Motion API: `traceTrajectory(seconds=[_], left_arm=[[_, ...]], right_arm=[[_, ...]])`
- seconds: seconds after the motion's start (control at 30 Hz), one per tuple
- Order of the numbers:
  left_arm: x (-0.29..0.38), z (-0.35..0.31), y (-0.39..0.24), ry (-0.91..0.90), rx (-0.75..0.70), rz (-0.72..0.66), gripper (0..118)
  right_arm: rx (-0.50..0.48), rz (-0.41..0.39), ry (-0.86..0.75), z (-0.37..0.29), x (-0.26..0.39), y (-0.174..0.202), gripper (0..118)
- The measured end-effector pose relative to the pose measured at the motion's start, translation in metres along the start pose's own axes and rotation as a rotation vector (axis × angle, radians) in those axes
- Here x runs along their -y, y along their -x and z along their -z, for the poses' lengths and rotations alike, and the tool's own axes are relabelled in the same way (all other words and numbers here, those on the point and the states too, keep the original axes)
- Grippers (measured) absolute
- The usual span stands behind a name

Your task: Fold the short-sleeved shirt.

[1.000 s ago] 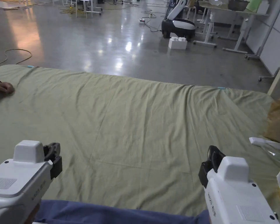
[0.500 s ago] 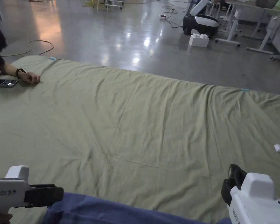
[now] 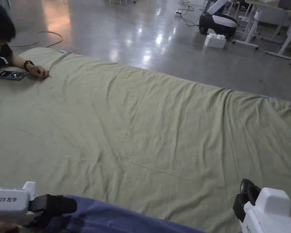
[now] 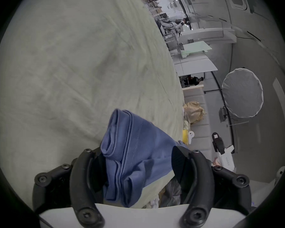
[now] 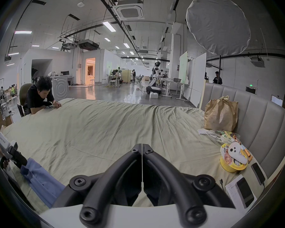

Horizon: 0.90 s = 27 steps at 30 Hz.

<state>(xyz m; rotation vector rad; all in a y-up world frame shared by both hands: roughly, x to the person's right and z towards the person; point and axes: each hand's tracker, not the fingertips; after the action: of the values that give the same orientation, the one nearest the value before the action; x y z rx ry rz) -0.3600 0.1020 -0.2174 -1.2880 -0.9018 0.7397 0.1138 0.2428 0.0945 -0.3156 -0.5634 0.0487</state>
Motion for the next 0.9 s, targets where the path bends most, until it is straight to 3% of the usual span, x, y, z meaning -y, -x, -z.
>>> traceTrajectory(seconds=[0.03, 0.07, 0.1, 0.2, 0.27, 0.37, 0.5, 0.57, 0.67, 0.9], left_arm=[[0.002, -0.002, -0.002, 0.021, 0.009, 0.027, 55], [0.004, -0.005, -0.001, 0.007, -0.024, 0.033, 31], [0.003, 0.012, -0.01, -0.01, -0.067, 0.029, 16], [0.017, 0.013, -0.013, -0.004, -0.173, 0.079, 16], [0.007, 0.023, -0.011, -0.027, -0.074, 0.083, 16], [0.005, 0.022, -0.013, -0.034, -0.11, 0.083, 12], [0.0, 0.011, -0.03, -0.059, -0.198, 0.195, 11], [0.001, 0.006, -0.042, -0.052, -0.17, 0.144, 11], [-0.001, -0.004, -0.063, -0.077, -0.183, 0.202, 11], [-0.011, -0.052, -0.102, -0.169, -0.358, 0.284, 11]], right_arm=[[-0.002, 0.0, 0.003, 0.0, 0.0, 0.001, 1], [-0.003, 0.001, 0.005, 0.001, 0.001, 0.002, 1], [-0.004, 0.001, 0.008, 0.001, 0.002, 0.003, 1], [-0.01, 0.002, 0.016, 0.001, 0.004, 0.005, 1], [-0.013, 0.002, 0.021, 0.001, 0.004, 0.005, 1], [-0.016, 0.001, 0.026, 0.0, 0.005, 0.005, 1], [-0.018, 0.0, 0.029, 0.0, 0.005, 0.003, 1], [-0.019, 0.003, 0.025, 0.0, 0.004, 0.001, 1], [-0.018, 0.005, 0.018, -0.001, 0.003, -0.002, 1], [-0.025, 0.032, 0.024, -0.003, 0.005, -0.008, 1]])
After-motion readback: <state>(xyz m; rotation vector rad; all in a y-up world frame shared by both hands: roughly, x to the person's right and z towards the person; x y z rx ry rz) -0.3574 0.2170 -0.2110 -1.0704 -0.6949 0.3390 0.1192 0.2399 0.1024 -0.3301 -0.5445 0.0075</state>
